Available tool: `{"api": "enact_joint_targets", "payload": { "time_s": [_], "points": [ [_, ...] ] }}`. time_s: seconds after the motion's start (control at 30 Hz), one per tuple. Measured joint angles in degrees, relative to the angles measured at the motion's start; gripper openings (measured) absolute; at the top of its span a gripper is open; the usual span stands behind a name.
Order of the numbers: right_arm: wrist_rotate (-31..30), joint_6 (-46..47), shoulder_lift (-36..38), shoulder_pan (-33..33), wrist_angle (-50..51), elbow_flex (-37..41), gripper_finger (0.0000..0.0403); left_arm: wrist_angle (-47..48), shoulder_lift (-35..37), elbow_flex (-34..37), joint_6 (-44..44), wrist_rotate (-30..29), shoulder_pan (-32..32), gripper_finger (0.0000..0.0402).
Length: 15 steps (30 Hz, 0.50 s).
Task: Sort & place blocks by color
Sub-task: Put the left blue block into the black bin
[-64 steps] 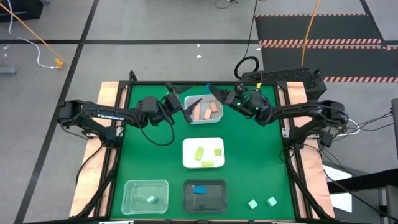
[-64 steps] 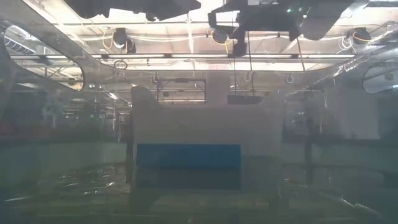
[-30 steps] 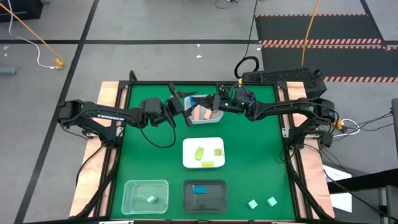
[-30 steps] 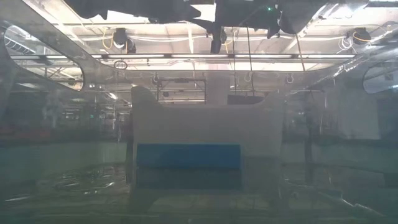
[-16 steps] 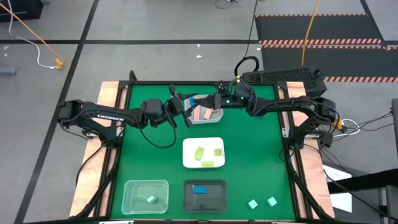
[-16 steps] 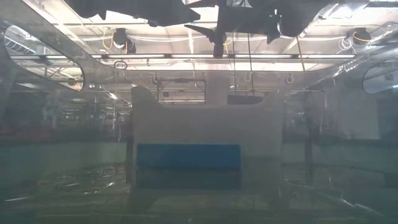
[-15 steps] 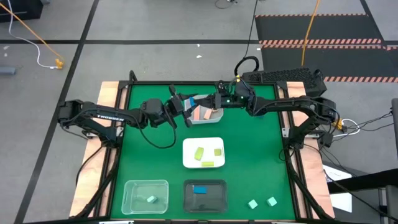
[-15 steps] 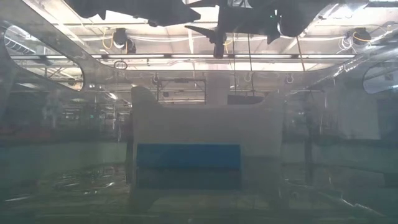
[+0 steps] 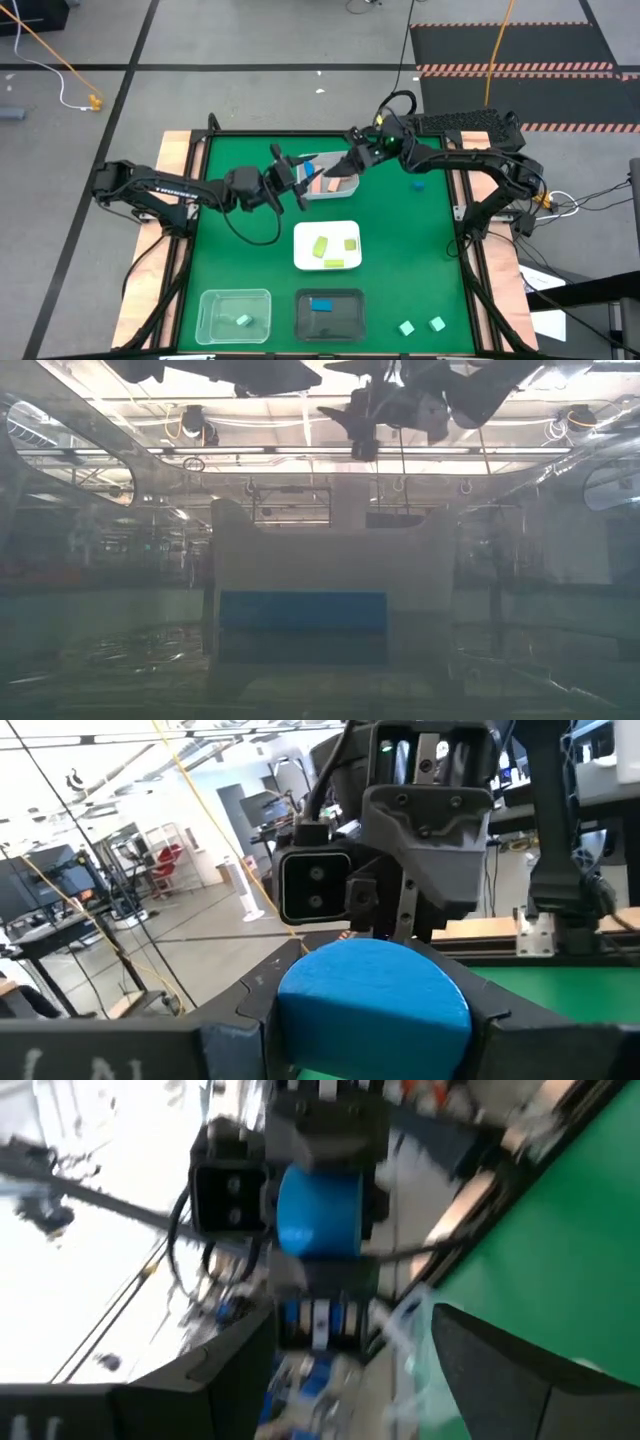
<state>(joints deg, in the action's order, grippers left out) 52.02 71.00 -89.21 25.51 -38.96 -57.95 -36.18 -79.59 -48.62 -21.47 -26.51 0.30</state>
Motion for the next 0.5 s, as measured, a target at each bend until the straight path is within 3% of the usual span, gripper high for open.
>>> {"api": "enact_joint_targets", "payload": {
  "time_s": [0.33,0.5],
  "points": [
    [18.18,4.98,0.0,0.73,0.34,0.03,0.0256,2.52,0.0,0.0,14.89,1.96,-6.25,0.0159],
    [18.66,5.09,1.98,-0.04,0.73,3.08,0.0256,9.68,0.0,0.0,26.25,2.19,-8.68,0.0159]
  ]
}}
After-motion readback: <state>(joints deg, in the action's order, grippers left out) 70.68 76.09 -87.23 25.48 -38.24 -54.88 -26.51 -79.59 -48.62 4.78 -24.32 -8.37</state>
